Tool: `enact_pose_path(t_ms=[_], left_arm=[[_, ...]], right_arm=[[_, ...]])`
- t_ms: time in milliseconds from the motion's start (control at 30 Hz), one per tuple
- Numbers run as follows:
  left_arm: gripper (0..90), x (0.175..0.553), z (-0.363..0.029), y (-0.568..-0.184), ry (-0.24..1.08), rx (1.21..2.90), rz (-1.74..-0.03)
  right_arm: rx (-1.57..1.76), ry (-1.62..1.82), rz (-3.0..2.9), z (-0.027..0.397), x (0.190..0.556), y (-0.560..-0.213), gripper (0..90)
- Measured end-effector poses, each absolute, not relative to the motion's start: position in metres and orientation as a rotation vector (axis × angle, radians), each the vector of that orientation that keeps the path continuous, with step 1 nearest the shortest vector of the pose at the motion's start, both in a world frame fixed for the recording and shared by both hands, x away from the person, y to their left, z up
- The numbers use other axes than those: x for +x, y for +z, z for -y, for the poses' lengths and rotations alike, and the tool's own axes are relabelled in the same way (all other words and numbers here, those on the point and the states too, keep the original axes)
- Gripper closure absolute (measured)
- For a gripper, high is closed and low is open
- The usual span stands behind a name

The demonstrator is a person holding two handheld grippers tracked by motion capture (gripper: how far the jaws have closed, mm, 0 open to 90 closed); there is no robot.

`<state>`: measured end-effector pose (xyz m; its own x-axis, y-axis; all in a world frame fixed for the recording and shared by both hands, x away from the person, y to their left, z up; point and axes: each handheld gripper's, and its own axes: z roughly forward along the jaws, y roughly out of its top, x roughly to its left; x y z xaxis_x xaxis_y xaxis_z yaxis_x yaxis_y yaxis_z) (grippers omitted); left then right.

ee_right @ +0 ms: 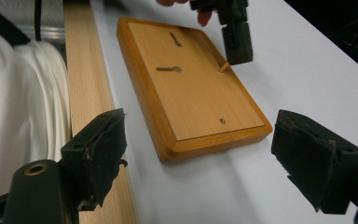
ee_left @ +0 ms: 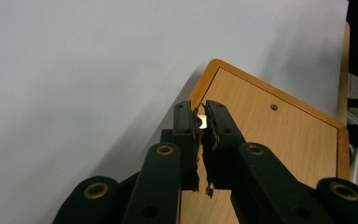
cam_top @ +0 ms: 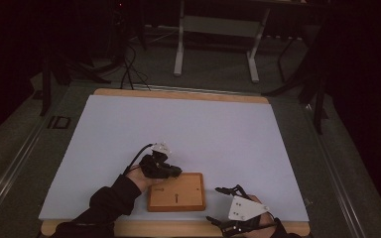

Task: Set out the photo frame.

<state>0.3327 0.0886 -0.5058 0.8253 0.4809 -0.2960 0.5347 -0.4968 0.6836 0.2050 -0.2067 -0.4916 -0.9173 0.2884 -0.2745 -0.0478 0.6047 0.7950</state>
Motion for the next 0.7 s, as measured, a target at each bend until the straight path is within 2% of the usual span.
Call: enact_pose_path(t_ms=[500,700], left_arm=[[84.6,0.345,-0.092,-0.508,-0.179,2.163,-0.756],[84.6,0.347,-0.092,-0.508,-0.196,2.161,-0.754]], right_arm=[[-0.068,0.905,-2.372,0.183,0.189,-0.507,25.6],[-0.13,0.819,-2.329,0.173,0.185,-0.515,32.1]])
